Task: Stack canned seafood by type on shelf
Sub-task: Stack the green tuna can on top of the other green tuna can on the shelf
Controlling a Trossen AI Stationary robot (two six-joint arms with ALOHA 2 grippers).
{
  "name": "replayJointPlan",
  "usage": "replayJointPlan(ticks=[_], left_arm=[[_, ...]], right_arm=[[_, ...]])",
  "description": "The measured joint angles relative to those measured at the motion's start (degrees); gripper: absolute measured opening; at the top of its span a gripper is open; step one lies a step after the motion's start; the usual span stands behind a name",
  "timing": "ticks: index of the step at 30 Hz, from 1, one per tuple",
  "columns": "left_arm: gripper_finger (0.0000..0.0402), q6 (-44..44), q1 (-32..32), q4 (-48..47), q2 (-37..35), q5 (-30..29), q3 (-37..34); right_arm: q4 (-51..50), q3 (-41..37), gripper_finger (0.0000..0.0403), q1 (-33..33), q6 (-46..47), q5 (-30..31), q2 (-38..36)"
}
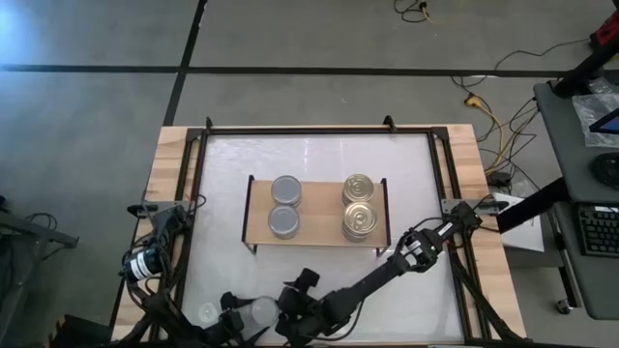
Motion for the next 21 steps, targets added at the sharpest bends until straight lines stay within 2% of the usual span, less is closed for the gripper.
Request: replayJointPlan(ticks=[2, 5, 10, 21], left_arm=[[0.0399, -2.95, 0.03, 1.32, -0.07, -1.67, -1.09], [0.0399, -1.24, 0.12, 3.36, -0.06, -3.25, -1.75], [0.0399, 4.60, 1.36, 5.44, -0.01, -2.58, -0.34], [0.0373, 4.87, 2.79, 5.86, -0.16, -1.84, -0.21]], right_arm=[[0.00, 0.00, 0.0259, 0.13, -0.64, 0.14, 0.00], [-0.19, -0.06, 0.0263, 0.39, -1.28, -0.17, 0.00], [-0.61, -0.11, 0.0269, 0.59, -3.02, -2.27, -0.11], [-3.03, 0.35, 0.0260, 0.59, -3.41, -4.61, -0.26]])
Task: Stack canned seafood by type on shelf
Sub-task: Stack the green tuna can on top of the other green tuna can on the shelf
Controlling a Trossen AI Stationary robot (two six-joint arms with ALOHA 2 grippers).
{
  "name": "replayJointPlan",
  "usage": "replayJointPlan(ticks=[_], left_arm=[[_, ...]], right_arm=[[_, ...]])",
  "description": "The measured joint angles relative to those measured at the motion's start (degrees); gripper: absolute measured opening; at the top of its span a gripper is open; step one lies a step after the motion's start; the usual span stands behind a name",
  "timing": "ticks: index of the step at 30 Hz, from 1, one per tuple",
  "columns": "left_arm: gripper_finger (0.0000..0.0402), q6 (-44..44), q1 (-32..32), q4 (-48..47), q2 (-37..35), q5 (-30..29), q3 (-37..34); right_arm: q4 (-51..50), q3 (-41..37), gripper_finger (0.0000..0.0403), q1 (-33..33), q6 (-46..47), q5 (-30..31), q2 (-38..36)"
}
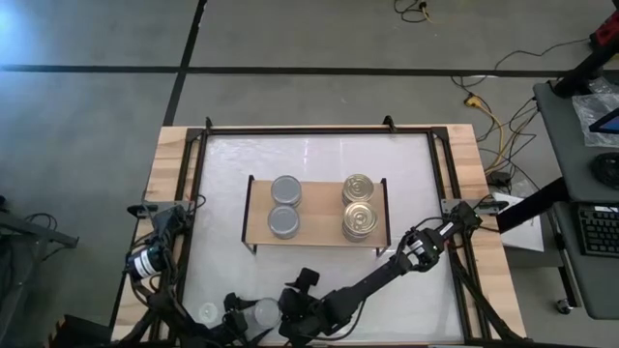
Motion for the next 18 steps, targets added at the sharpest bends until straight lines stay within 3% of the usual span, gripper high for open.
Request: replayJointPlan(ticks=[8, 18], left_arm=[[0.0370, 0.17, 0.23, -0.55, -0.07, 1.03, 1.17], [0.0367, 6.86, 0.34, -2.78, 0.02, 4.72, 7.20]], right_arm=[[-1.85, 0.04, 0.0260, 0.04, 0.05, -0.05, -0.18], [-5.95, 1.09, 0.0260, 1.63, -1.28, -1.22, -2.78]])
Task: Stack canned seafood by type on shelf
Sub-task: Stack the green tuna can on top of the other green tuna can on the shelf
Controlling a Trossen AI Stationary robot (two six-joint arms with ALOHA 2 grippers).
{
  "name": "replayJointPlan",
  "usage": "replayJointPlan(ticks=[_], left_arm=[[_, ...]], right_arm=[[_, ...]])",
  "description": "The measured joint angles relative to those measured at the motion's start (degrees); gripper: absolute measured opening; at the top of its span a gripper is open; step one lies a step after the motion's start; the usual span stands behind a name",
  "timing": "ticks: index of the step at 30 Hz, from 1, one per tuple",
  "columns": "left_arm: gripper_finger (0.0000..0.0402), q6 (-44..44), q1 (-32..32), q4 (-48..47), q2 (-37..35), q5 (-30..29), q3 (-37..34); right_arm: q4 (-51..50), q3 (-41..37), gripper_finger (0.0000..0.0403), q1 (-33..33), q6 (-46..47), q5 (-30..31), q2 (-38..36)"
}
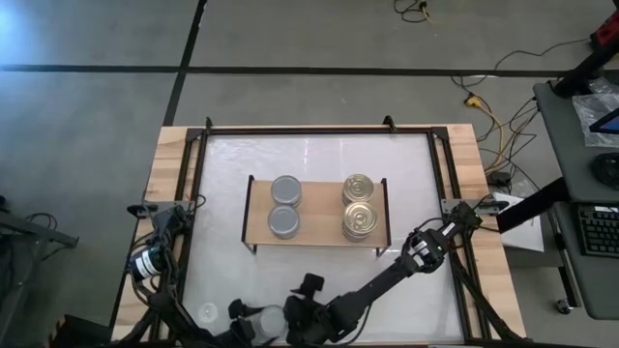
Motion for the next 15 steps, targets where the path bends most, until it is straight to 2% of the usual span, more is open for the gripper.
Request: replayJointPlan(ticks=[5, 15], left_arm=[[0.0366, 0.36, 0.10, -0.42, -0.09, -1.15, 1.20], [0.0352, 0.35, 0.09, -0.89, -0.09, -0.26, 2.52]], right_arm=[[-5.34, 2.95, 0.0261, 0.89, 0.59, 1.42, -0.28], [-6.02, 3.00, 0.0271, 1.39, 0.81, 1.64, -0.47]])
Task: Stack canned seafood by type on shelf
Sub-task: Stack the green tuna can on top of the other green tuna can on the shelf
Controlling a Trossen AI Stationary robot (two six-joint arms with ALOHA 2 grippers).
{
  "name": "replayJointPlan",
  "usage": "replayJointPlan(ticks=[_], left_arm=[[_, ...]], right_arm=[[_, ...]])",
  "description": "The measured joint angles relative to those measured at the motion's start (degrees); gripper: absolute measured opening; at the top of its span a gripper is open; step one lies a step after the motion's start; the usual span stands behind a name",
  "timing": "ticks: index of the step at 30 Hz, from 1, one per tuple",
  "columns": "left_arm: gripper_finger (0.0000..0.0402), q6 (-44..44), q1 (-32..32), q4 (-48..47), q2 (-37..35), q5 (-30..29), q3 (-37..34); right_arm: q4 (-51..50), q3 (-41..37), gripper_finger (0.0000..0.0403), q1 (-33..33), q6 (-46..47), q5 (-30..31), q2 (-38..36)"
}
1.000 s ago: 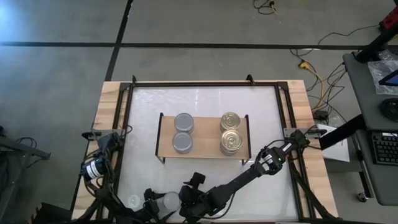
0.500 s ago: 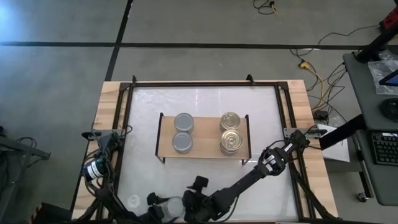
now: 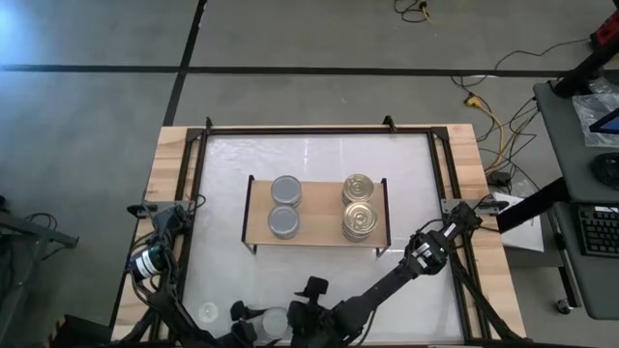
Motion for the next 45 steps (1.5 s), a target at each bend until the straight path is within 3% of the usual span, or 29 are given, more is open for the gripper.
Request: replayJointPlan(ticks=[7, 15, 20, 25, 30, 34, 37, 42, 45], left_arm=[[0.0352, 3.14, -0.17, -4.31, -0.07, -0.35, 5.81], [0.0352, 4.12, -1.11, -32.56, -0.15, 4.55, 23.14], [0.0352, 14.08, 0.37, -42.51, -0.33, 9.14, 34.53], [0.0352, 28.89, 3.58, -39.13, -0.46, 11.22, 43.47], [0.0352, 47.00, 6.27, -27.22, -0.46, 11.98, 50.08], [0.0352, 59.92, 7.11, -20.29, -4.29, 11.81, 48.55], [0.0352, 59.13, 7.63, -29.67, -7.30, 8.25, 48.55], [0.0352, 46.26, 9.74, -50.29, -9.46, 2.81, 48.45], [0.0352, 46.08, 11.62, -52.39, -10.70, 3.17, 47.41]], right_arm=[[-3.97, 0.00, 0.0293, 1.27, 0.11, 0.67, -4.71], [-9.06, 0.09, 0.0306, 7.64, 0.14, 7.73, -13.57], [-7.85, 0.11, 0.0296, 13.25, 0.87, 12.76, -15.55], [-7.83, -0.96, 0.0294, 18.06, 5.32, 17.93, -15.29], [-7.88, -2.02, 0.0303, 20.55, 8.69, 20.34, -15.22], [-7.82, -2.67, 0.0306, 21.86, 10.33, 20.63, -15.22], [-7.74, -3.36, 0.0301, 22.53, 11.88, 20.55, -15.18], [-7.75, -5.55, 0.0291, 22.61, 14.86, 20.32, -15.18], [-7.93, -7.81, 0.0291, 22.41, 15.54, 20.24, -15.18]])
